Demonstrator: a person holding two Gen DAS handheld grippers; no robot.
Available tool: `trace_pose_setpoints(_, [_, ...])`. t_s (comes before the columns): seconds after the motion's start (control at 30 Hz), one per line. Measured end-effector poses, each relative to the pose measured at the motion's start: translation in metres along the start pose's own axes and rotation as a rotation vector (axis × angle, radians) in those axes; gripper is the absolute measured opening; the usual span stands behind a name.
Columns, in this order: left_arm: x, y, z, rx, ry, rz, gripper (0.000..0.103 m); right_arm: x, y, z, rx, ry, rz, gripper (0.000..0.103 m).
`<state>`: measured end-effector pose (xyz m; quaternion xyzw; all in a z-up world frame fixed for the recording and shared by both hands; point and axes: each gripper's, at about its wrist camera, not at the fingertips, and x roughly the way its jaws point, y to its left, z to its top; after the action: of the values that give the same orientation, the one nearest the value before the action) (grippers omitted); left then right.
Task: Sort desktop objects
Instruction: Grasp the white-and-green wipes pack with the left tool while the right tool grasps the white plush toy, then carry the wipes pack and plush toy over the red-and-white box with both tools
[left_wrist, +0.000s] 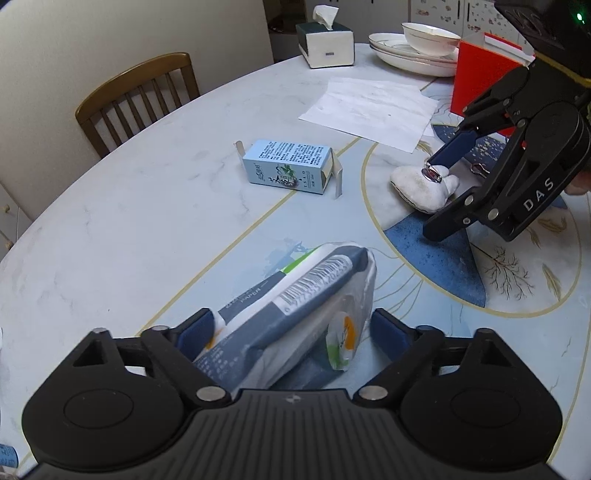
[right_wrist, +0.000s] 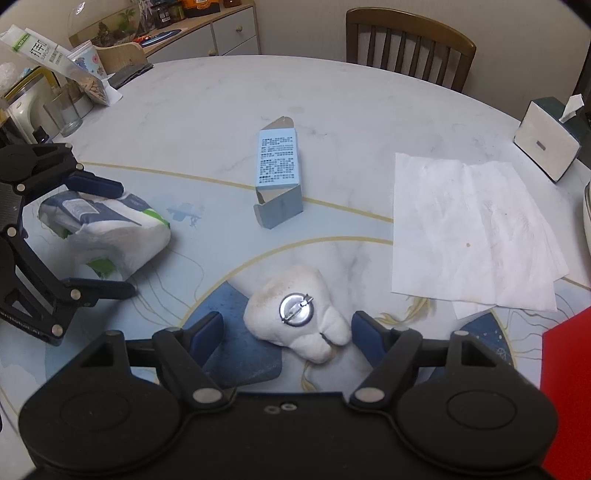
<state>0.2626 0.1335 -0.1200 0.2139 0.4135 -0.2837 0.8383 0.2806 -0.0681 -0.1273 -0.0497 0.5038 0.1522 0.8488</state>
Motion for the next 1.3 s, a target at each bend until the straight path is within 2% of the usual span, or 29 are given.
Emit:
trace_pose_setpoints(0.07, [-0.001,0.0,-0.001,-0.011,-0.008,-0.007,0.082,0.001,0.0,0.001,-0.004,-0.002,-0.002,0.075])
trace_pose_setpoints(0.13, [-0.003,-0.001,-0.001,-0.021,-0.012,-0.011,0.073,0.001,0.0,0.001,-0.004,-0.007,-0.003,0.073])
trace_pose_setpoints(0.2, [-0.005,-0.003,0.0,-0.029,-0.012,-0.002,0.069,0.001,0.0,0.001,-0.003,-0.011,-0.008,0.07])
trace_pose_setpoints(0.3, [-0.007,-0.004,0.0,-0.056,-0.01,0.013,0.062,-0.001,-0.001,0.0,-0.005,-0.016,-0.023,0.059])
trace_pose_setpoints(0.43, [-0.01,-0.005,0.001,-0.115,-0.005,0.027,0.054,-0.003,-0.002,0.0,0.006,-0.016,-0.015,0.055])
trace_pose_setpoints(0.9, [-0.034,-0.033,0.003,-0.318,0.019,0.041,0.04,-0.04,0.001,-0.021,0.052,-0.056,0.017,0.052])
trace_pose_setpoints(1.3, [-0.07,-0.077,0.004,-0.389,-0.009,-0.003,0.033,-0.094,-0.002,-0.053,0.107,-0.111,0.055,0.052])
